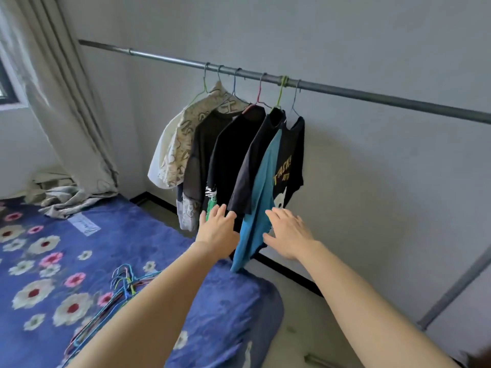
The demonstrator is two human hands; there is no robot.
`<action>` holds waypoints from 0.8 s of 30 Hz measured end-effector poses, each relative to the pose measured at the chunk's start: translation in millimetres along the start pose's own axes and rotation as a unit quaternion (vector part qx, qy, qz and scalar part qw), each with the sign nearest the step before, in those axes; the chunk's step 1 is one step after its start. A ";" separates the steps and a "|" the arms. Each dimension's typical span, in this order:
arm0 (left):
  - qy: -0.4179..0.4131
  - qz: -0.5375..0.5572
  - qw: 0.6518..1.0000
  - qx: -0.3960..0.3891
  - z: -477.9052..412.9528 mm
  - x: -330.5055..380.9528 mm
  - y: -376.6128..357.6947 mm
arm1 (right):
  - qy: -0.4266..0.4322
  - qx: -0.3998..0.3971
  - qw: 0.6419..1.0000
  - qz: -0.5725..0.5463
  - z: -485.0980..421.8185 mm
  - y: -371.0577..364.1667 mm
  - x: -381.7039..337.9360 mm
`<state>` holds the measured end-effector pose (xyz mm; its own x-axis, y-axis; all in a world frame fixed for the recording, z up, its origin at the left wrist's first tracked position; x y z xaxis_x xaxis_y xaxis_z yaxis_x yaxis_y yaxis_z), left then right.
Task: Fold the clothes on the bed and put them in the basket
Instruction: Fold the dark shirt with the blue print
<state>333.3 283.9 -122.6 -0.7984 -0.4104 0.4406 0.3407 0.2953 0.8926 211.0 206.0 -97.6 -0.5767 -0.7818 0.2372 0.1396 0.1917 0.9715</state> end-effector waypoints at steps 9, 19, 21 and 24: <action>-0.084 0.030 0.992 0.086 -158.2 72.1 49.4 | -0.047 0.085 0.995 0.020 -137.6 59.5 133.6; -0.123 0.092 0.978 0.142 -280.7 150.1 63.0 | -0.032 0.216 0.971 0.094 -264.2 128.6 227.3; -0.110 0.104 0.977 0.153 -307.5 158.4 63.9 | -0.031 0.248 0.961 0.122 -286.8 150.0 246.5; -0.054 0.145 0.975 0.161 -341.4 157.8 61.5 | -0.037 0.274 0.950 0.144 -318.2 174.2 274.3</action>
<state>397.8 -57.3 34.5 -0.7451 -0.1822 0.6415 0.4000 0.6477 0.6485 333.2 -163.8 137.1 -0.6362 -0.6096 0.4730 -0.1279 0.6879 0.7144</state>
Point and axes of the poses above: each hand's wrist, its own z-axis away from the middle knuckle, its own y-axis out of the back of the hand, x = y × z, the point moved 9 cm from there along -z, towards the middle knuckle, and after that the axes turned 14 degrees about z, right-handed, at the moved point
